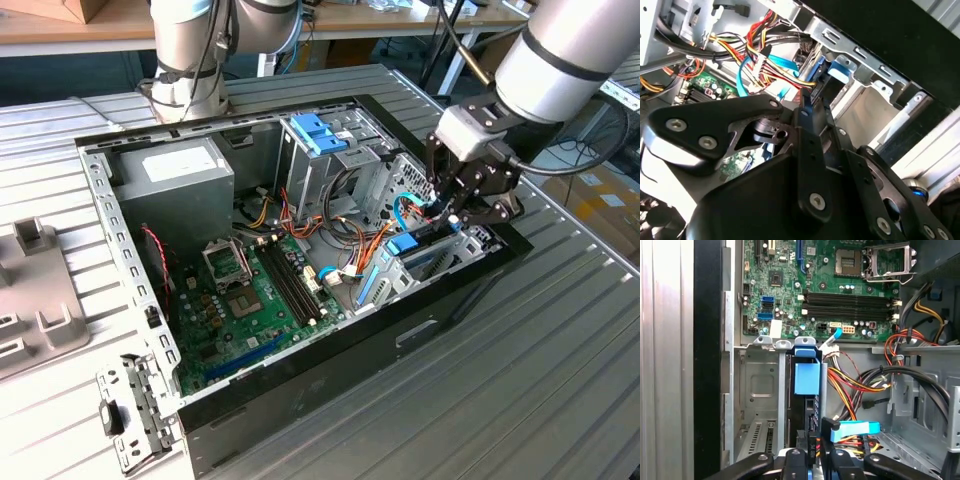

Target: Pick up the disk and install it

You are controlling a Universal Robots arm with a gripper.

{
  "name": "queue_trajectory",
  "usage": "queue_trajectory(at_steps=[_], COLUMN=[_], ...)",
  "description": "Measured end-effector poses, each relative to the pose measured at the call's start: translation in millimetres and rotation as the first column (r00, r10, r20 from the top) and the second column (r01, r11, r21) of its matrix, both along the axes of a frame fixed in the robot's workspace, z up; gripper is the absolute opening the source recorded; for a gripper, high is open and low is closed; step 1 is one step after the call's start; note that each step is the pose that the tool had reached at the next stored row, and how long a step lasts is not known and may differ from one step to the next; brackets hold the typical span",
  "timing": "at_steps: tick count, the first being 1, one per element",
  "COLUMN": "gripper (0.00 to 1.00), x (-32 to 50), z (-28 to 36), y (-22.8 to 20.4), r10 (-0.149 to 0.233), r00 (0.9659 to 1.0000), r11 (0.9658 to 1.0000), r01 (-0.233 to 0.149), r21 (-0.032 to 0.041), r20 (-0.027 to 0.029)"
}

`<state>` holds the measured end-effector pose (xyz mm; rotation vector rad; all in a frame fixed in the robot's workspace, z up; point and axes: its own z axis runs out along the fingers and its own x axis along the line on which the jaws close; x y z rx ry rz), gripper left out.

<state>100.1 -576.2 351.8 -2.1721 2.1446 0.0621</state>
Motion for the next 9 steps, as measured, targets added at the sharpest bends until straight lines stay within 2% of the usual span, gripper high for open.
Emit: queue_trajectory(at_steps=[3,4,5,6,9], gripper=[0.25,0.24,0.24,0.11,0.11], x=[0.0,0.0,0.2,0.6,2.9], z=[0.8,0.6,0.4,-0.1,-2.5], y=[0.7,0.9,1.0,1.0,1.0], r10=[0.000,0.000,0.000,0.000,0.000], r00=[1.0000,1.0000,1.0000,1.0000,0.9999], r11=[1.0000,0.9999,0.9998,0.9997,0.9996], r01=[0.000,0.000,0.000,0.000,0.000], r21=[0.0056,0.0144,0.0196,0.0240,0.0294], r20=[-0.0002,-0.0010,-0.0024,-0.0051,-0.0142])
